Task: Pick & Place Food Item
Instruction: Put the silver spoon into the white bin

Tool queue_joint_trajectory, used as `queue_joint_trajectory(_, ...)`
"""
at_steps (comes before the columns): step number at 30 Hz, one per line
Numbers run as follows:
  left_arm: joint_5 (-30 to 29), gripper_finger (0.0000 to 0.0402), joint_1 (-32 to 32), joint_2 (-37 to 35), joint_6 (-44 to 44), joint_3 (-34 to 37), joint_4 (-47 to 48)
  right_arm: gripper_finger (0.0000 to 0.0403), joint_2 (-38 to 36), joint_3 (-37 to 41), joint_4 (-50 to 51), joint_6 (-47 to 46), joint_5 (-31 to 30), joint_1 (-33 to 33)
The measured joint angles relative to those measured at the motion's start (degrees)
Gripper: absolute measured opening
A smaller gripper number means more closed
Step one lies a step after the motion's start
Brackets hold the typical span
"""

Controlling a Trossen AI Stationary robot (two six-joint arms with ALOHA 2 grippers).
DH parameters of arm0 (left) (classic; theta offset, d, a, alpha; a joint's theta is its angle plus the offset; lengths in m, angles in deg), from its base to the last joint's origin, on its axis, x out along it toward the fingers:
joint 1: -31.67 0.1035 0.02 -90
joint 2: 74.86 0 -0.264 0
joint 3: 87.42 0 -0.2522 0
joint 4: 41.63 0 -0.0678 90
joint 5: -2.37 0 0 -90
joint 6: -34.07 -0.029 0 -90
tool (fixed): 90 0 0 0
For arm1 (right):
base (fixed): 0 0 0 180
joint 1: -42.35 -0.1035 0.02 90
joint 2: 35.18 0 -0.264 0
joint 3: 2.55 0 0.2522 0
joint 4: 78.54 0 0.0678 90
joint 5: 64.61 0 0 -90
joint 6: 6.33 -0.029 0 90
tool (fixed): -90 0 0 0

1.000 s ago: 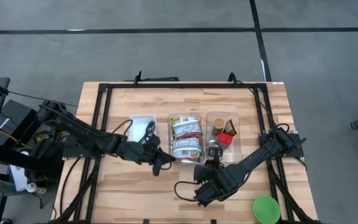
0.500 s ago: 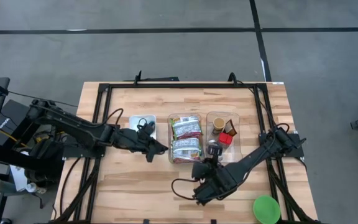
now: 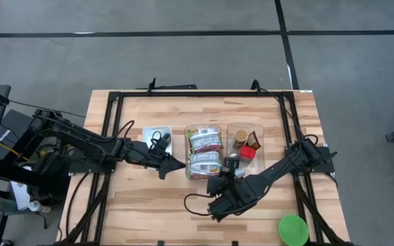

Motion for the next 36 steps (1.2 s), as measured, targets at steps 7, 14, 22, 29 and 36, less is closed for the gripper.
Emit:
queue_joint_trajectory(7,0.5,0.0064,0.0,0.02,0.22,0.0,0.0,0.0004,-0.02,0.0,-0.39,0.34,-2.02,0.87)
queue_joint_trajectory(14,0.5,0.0118,0.0,0.48,0.24,0.02,0.66,0.0004,-0.02,0.0,-1.82,1.73,-2.54,1.49)
queue_joint_trajectory(22,-0.16,0.0136,0.02,1.1,0.44,0.02,0.53,0.0004,-0.02,-0.01,-5.1,4.76,-2.91,2.25)
queue_joint_trajectory(29,-0.28,0.0137,0.02,1.11,0.45,0.02,0.48,0.0004,-0.02,-0.02,-7.88,8.01,-3.14,3.29)
queue_joint_trajectory(36,-0.39,0.0136,0.02,1.11,0.46,0.02,0.61,0.0004,-0.02,-0.02,-11.88,15.34,-3.18,4.33)
